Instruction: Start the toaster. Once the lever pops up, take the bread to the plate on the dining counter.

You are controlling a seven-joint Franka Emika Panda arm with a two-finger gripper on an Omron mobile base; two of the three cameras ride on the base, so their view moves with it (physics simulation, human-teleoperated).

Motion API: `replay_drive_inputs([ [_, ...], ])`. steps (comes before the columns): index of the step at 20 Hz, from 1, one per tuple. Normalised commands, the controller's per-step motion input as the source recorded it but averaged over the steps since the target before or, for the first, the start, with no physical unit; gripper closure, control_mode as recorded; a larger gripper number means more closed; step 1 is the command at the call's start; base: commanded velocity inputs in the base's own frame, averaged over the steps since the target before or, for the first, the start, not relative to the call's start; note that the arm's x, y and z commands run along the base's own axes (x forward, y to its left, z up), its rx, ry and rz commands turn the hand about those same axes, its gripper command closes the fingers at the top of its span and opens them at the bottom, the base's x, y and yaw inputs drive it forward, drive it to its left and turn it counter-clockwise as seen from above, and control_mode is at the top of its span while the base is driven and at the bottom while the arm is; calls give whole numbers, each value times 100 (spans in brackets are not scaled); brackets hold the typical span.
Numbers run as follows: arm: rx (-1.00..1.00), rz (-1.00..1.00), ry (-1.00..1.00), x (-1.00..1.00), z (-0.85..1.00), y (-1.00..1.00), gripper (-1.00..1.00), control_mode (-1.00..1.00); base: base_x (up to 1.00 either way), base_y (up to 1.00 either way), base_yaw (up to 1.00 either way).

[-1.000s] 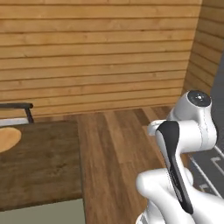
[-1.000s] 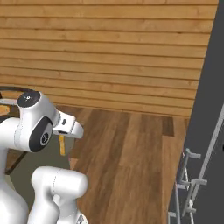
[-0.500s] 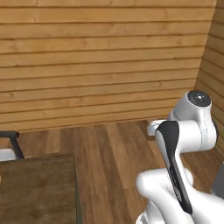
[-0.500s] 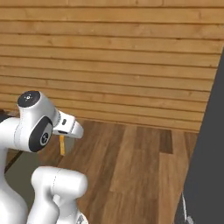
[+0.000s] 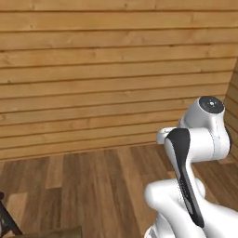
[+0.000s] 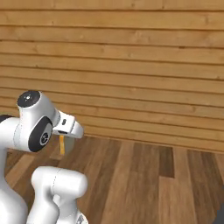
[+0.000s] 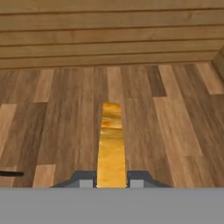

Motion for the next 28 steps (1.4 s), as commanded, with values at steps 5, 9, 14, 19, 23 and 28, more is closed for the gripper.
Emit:
replay_drive_inputs([
  [5,0,0,0,0,0,0,100,100,100,38,0],
  [9,0,0,0,0,0,0,100,100,100,79,8],
  [14,0,0,0,0,0,0,100,100,98,80,45],
  [19,0,0,0,0,0,0,100,100,86,8,77],
  [23,0,0,0,0,0,0,100,100,82,0,83],
  [28,0,0,0,0,0,0,100,100,70,-7,86],
])
